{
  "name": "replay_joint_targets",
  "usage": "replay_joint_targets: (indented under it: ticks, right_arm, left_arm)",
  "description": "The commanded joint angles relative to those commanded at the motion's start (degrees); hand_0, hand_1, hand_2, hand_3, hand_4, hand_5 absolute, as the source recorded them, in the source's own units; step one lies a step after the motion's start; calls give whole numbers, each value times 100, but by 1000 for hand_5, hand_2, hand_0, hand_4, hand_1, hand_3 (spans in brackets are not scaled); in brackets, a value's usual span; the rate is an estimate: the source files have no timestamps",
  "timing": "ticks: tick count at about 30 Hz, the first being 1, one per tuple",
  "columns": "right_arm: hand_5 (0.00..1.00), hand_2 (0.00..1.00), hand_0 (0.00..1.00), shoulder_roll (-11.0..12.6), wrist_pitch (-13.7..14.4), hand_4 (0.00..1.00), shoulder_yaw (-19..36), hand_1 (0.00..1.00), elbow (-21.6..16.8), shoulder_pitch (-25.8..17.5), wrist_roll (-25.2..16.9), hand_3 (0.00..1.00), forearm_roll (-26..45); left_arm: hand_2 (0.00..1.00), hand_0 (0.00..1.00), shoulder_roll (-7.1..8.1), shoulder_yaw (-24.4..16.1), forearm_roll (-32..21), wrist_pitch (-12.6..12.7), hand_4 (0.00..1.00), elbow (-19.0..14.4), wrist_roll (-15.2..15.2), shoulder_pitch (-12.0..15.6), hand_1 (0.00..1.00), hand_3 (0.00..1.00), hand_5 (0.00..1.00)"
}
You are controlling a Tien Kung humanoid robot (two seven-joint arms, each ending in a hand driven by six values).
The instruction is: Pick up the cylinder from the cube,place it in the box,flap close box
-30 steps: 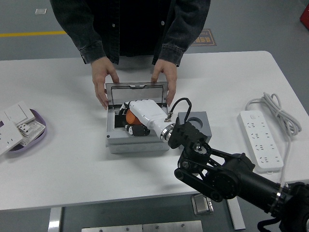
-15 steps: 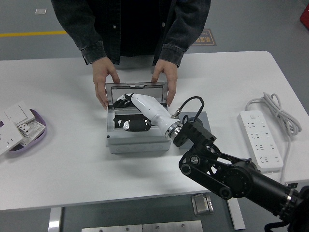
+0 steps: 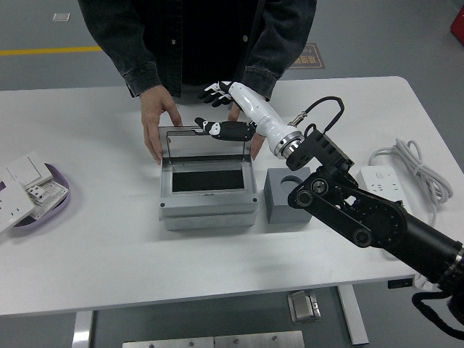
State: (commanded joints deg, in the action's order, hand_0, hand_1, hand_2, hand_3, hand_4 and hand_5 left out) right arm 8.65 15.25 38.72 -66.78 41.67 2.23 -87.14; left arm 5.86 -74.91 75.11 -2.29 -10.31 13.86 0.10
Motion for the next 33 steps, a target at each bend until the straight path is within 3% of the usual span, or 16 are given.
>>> replay_joint_targets:
  ticks: [4, 7, 24, 28, 33]
  right_arm:
    - [333, 671, 724, 21, -36, 734, -190, 632, 327, 105, -27, 680, 161]
    - [338, 670, 719, 98, -49, 735, -310, 630, 315, 94, 1, 680, 173]
    - [344, 670, 708, 855, 107, 733, -756, 629, -1496, -615, 419, 679, -567]
    - [351, 668, 682, 878, 200, 730, -749, 626, -1722, -850, 379, 678, -570]
    - [356, 667, 649, 845, 285, 722, -800, 625, -1728, -1043, 200, 678, -192]
  left_arm:
    - [564, 601, 1, -15, 22, -1, 671, 0, 3, -22, 588, 607, 321]
    - [565, 601, -4, -13, 21, 1, 668, 0, 0, -30, 588, 607, 320]
    - [565, 601, -17, 79, -99, 26, 663, 0, -35, -18, 587, 608, 317]
    - [566, 601, -11, 132, -148, 29, 663, 0, -54, -15, 588, 608, 317]
    - [566, 601, -11, 228, -241, 33, 664, 0, -82, -6, 588, 608, 318]
